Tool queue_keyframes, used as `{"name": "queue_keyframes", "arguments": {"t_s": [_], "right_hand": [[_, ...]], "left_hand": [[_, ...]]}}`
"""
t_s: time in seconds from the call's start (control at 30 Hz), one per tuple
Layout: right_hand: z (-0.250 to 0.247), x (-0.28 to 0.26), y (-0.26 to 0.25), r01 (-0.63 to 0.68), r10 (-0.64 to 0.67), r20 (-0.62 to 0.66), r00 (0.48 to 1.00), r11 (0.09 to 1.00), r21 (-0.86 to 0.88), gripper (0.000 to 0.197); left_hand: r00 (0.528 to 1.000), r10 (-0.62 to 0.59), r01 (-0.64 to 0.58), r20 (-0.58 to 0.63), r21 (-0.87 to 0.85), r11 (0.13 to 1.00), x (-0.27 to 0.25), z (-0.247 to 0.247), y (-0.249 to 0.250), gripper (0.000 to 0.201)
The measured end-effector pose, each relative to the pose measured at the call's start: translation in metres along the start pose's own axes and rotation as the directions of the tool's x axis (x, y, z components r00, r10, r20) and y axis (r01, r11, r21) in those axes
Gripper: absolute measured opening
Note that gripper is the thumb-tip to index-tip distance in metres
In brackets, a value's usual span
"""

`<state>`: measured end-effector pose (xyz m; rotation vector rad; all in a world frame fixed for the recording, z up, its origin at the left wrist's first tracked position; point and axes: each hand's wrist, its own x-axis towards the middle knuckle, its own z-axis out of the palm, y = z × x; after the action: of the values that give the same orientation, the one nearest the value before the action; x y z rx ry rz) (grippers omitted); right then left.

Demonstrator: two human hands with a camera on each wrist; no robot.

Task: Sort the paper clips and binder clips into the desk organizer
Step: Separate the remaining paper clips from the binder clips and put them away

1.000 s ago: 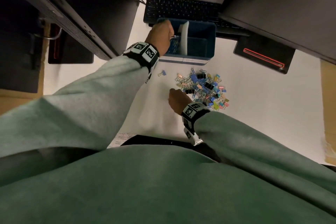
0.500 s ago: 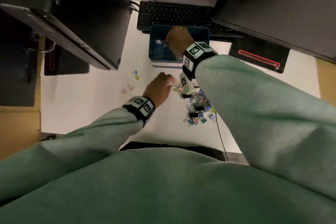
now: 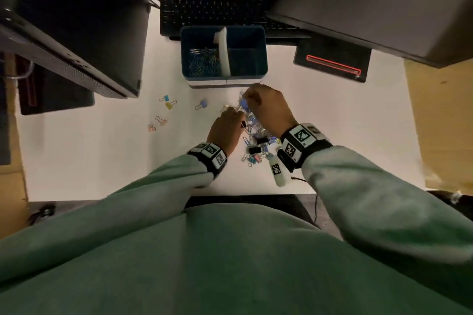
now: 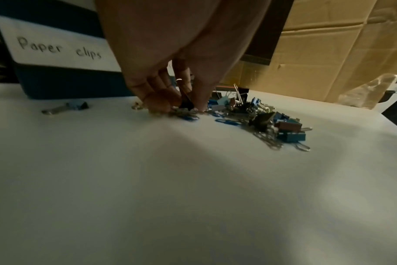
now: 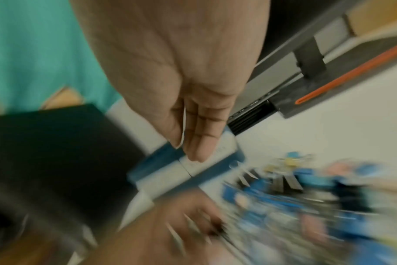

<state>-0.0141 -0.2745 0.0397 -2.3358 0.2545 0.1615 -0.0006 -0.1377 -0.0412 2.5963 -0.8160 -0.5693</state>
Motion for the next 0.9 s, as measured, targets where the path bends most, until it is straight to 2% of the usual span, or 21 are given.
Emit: {"name": "queue_keyframes", "arguments": {"t_s": [0.03,0.1,0.17,0.2,0.3,0.4,0.5,0.53,0.6,0.67,0.73,0.8,0.9], "right_hand": [[0.006,-0.014,0.01,0.052,-0.039,0.093,0.995,0.988,-0.143,0.016],[0.018,-0.04,0.031,0.074,0.041,0.3,0.953,0.93,-0.359,0.041],[0.03,-0.058,0.049,0.104,0.11,0.389,0.915,0.866,-0.49,0.056],[0.035,-0.064,0.056,0.118,0.106,0.393,0.913,0.855,-0.505,0.052],[0.036,-0.07,0.07,0.099,0.046,0.319,0.947,0.901,-0.423,0.029],[0.026,-0.07,0.086,0.096,0.012,0.261,0.965,0.913,-0.396,0.022],[0.014,-0.066,0.096,0.055,0.045,0.221,0.974,0.903,-0.425,0.028],[0.011,-0.066,0.098,0.04,0.057,0.204,0.977,0.895,-0.444,0.032],[0.006,-0.068,0.096,0.092,-0.015,0.171,0.985,0.887,-0.453,0.037],[0.007,-0.072,0.09,0.229,-0.141,0.224,0.964,0.868,-0.44,0.033],[0.015,-0.077,0.087,0.356,-0.202,0.359,0.911,0.824,-0.441,0.036],[0.022,-0.076,0.094,0.374,-0.172,0.422,0.89,0.805,-0.46,0.035],[0.016,-0.065,0.108,0.306,-0.117,0.385,0.916,0.822,-0.48,0.02]], "left_hand": [[1.0,0.011,-0.011,-0.007,-0.014,1.0,-0.003,-0.004,-0.005,0.026],[1.0,0.019,-0.019,0.002,-0.069,0.997,-0.013,-0.011,-0.019,0.025],[1.0,0.003,0.001,0.028,-0.132,0.991,-0.022,-0.017,-0.037,0.024],[0.999,-0.008,0.013,0.04,-0.138,0.99,-0.027,-0.019,-0.046,0.022],[0.999,-0.042,0.045,0.03,-0.09,0.995,-0.039,-0.024,-0.067,0.02],[0.996,-0.068,0.066,-0.064,-0.019,0.998,-0.052,-0.022,-0.076,0.03],[0.988,-0.085,0.102,-0.13,0.128,0.986,-0.06,-0.019,-0.06,0.043],[0.987,-0.082,0.1,-0.135,0.132,0.986,-0.062,-0.018,-0.049,0.042],[0.993,-0.036,0.048,-0.115,0.1,0.994,-0.064,-0.011,-0.024,0.034],[0.999,0.025,-0.02,-0.044,0.11,0.994,-0.062,0.0,0.001,0.033],[0.999,0.032,-0.031,-0.008,0.127,0.991,-0.054,0.012,0.016,0.034],[0.998,-0.031,0.037,-0.057,0.112,0.993,-0.039,0.015,0.021,0.041],[0.97,-0.159,0.169,-0.186,0.04,0.985,-0.012,0.009,0.013,0.049]]}}
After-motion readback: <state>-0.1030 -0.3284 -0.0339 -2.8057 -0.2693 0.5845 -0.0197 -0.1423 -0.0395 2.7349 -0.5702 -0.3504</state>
